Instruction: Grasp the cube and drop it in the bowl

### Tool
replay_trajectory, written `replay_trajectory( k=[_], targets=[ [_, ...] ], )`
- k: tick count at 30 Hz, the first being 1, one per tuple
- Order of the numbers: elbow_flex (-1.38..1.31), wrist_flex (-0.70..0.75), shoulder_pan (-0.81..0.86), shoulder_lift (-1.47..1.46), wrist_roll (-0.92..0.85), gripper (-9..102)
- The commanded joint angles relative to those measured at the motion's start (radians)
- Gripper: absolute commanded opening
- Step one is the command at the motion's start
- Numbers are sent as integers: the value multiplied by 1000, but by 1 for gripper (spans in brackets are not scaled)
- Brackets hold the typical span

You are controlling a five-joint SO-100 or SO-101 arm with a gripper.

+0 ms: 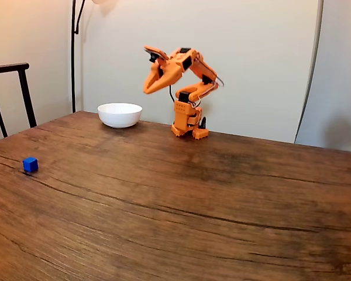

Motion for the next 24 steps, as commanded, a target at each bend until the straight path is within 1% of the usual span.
replay_trajectory(
  k=[1, 8, 21, 24],
  targets=[
    [-169, -17, 9, -147, 3, 0],
    [-388, -18, 20, -416, 5, 0],
    [-779, -18, 46, -795, -5, 0],
    [-874, -48, 48, -893, 3, 0]
  ],
)
